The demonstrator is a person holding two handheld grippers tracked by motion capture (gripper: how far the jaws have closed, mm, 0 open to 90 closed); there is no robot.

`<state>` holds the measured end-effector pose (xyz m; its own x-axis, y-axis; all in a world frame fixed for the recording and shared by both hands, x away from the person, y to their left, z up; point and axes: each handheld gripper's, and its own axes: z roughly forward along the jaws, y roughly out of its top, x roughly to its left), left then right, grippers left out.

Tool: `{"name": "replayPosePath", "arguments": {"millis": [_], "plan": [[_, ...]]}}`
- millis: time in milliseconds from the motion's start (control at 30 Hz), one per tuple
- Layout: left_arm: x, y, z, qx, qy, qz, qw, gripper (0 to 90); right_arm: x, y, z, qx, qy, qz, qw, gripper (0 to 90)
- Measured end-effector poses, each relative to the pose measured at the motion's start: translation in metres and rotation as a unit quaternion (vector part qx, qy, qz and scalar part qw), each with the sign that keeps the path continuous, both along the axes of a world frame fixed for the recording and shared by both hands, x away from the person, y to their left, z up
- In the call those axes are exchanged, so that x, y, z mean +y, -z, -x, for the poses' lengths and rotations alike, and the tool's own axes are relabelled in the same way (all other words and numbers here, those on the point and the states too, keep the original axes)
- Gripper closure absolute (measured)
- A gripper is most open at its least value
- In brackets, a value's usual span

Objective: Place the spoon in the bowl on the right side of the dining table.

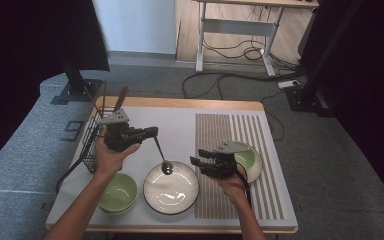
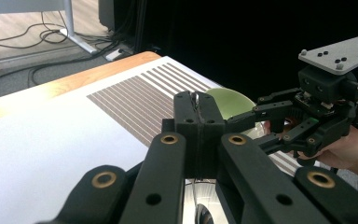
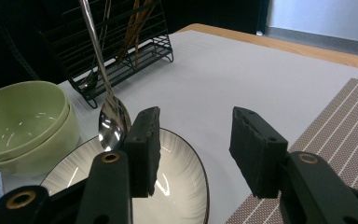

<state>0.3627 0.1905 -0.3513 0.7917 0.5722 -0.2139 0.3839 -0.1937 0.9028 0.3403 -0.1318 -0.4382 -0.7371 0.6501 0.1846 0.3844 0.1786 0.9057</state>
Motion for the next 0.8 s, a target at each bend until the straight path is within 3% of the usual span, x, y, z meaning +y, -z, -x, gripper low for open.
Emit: {"name": "replayPosePath", "arguments": {"millis": [367,800], "plan": [[-0.01,-0.003,0.001,-0.006,0.01,-0.009,0.9999,89.8,0.006,0.0,0.001,0.0,-0.008,-0.001,1.0,53.5],[-0.019,0.0,0.001,0.0,0.016,-0.006,0.9999,89.8,0.012,0.001,0.002,0.002,-0.018,-0.001,0.9998,54.5]]}}
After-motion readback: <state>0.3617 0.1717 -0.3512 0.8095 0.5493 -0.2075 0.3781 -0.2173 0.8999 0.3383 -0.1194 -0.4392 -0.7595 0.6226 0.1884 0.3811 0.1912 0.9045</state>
